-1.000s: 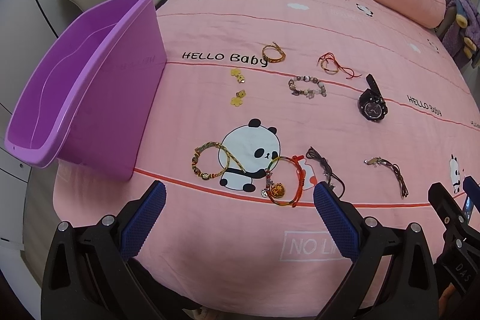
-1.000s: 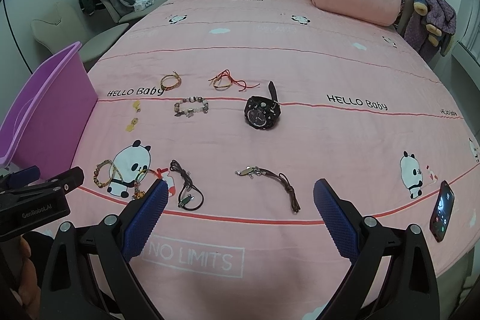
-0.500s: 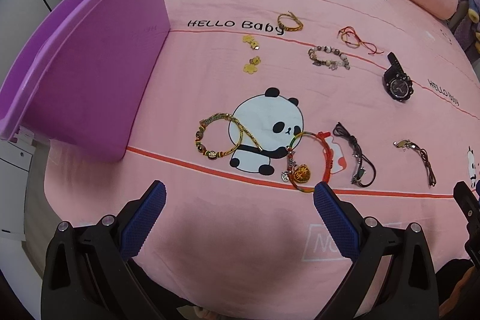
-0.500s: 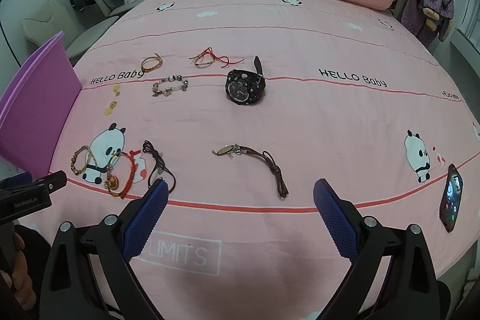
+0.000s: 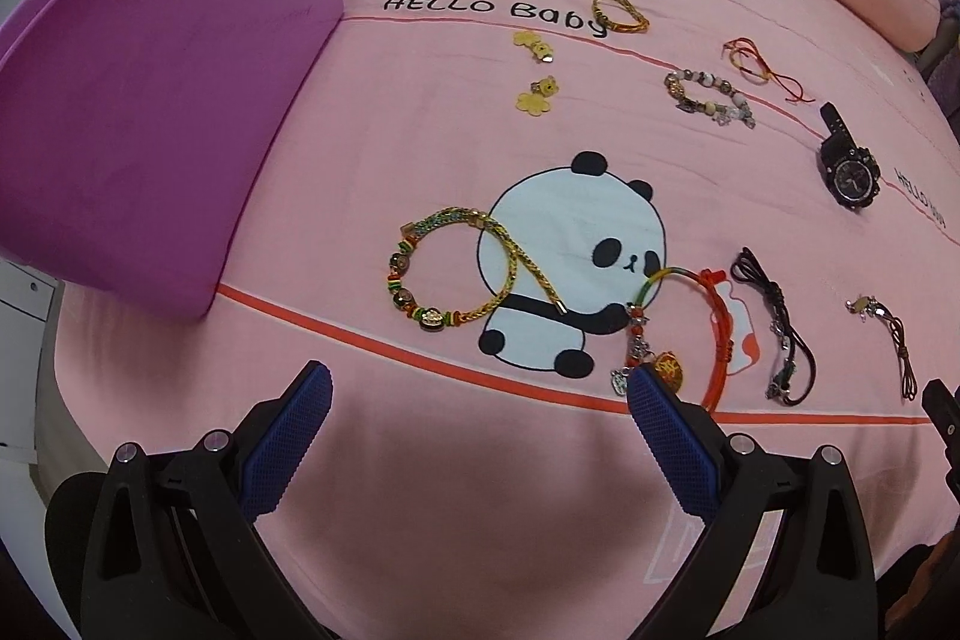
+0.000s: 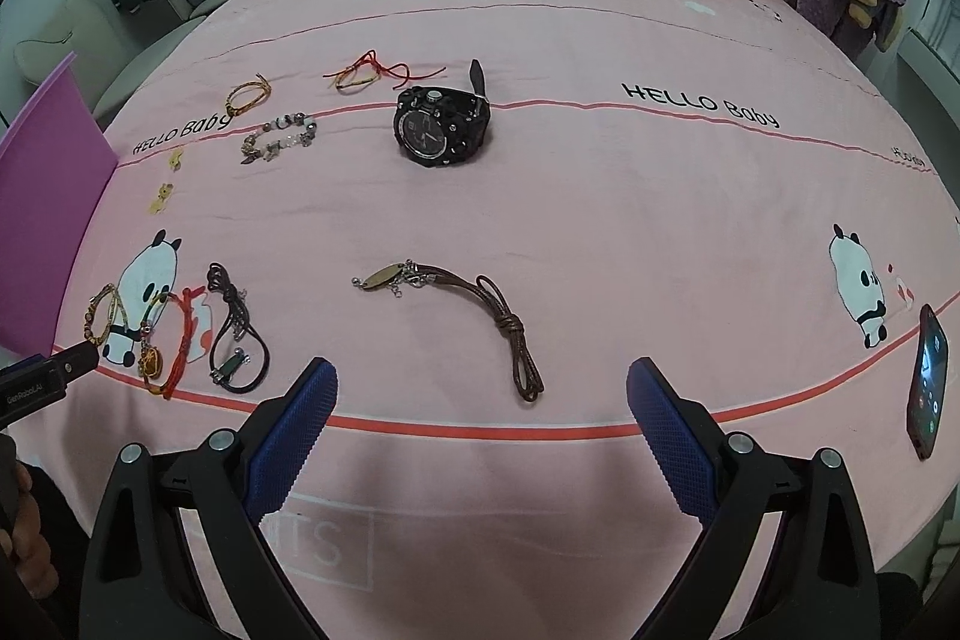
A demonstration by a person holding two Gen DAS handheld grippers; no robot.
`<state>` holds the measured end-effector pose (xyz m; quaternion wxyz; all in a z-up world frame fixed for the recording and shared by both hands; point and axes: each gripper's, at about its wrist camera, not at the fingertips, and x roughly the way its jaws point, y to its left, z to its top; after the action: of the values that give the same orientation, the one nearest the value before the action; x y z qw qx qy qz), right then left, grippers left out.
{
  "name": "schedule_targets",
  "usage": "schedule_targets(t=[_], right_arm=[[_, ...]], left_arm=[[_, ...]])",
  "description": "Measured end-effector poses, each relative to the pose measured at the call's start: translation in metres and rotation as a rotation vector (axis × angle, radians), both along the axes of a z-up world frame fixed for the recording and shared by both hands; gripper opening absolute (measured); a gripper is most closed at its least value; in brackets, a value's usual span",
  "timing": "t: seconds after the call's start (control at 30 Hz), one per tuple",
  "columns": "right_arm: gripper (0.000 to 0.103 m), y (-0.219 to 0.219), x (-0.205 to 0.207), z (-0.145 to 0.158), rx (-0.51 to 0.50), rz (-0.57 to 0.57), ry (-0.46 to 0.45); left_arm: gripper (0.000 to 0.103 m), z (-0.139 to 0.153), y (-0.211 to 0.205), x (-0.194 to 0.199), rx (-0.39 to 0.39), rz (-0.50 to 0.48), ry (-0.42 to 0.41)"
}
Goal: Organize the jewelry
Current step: 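Move right tool to brown leather cord bracelet while left tool approaches yellow-green braided bracelet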
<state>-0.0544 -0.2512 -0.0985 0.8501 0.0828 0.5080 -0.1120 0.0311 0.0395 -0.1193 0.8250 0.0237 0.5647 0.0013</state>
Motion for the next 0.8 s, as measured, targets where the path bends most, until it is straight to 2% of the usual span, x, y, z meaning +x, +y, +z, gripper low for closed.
schedule_targets(t=[0.47, 0.8], right_arm=[[0.093, -0.012, 0.019, -0.023, -0.012, -0.013, 0.035], [0.093, -0.014, 0.031, -0.034, -0.033, -0.012, 0.055]], left_arm=[[0.097, -0.022, 0.018, 0.03, 0.043, 0.063, 0.002], [0.097, -0.036, 0.027, 0.04, 0.045, 0.077, 0.008]])
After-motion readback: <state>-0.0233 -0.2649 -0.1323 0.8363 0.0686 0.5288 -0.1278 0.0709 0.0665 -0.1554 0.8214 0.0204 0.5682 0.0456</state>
